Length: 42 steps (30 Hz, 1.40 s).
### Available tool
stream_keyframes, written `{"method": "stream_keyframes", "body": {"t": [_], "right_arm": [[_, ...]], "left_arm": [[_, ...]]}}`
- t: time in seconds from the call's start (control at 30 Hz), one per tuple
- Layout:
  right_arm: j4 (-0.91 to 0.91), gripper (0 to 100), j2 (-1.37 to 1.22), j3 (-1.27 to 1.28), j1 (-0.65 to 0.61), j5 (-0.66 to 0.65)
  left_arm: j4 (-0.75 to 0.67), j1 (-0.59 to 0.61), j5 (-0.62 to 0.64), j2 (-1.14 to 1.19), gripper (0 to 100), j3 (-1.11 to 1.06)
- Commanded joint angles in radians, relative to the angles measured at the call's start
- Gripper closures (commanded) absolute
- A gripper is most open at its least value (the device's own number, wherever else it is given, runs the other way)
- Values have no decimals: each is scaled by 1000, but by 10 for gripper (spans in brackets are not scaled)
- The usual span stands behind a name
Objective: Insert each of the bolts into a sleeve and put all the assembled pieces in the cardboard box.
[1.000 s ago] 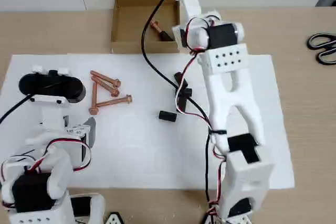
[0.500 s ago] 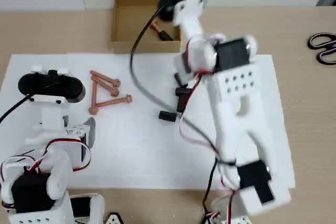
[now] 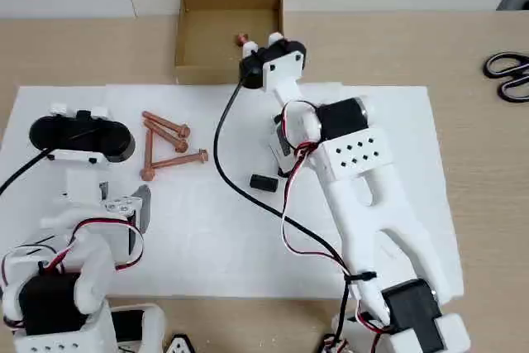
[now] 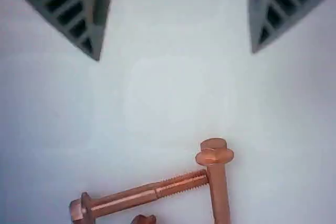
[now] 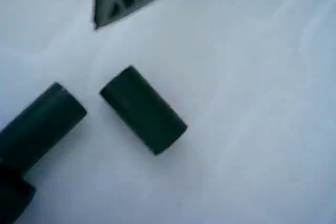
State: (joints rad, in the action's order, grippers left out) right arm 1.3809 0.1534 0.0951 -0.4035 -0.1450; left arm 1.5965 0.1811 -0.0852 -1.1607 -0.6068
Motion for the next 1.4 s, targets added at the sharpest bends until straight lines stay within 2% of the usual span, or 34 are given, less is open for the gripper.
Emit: {"method": "stream_keyframes", "body": {"t": [0.0,0.27,0.43,0.83,1.27,1.37], "right_arm": [[-58,787,-33,34,-10,-52],[-58,788,-153,34,-177,-334],[-74,790,-217,34,-197,-430],[-213,790,-361,32,-180,-451],[-237,791,-481,32,-163,-442],[-236,840,-483,37,-163,-442]], "left_arm": [[-21,3,-3,-6,826,5],[-6,5,-3,-6,826,4],[-6,6,-3,-6,826,4],[-6,6,-3,-6,826,4],[-6,6,-3,-6,826,4],[-6,6,-3,-6,826,4]]}}
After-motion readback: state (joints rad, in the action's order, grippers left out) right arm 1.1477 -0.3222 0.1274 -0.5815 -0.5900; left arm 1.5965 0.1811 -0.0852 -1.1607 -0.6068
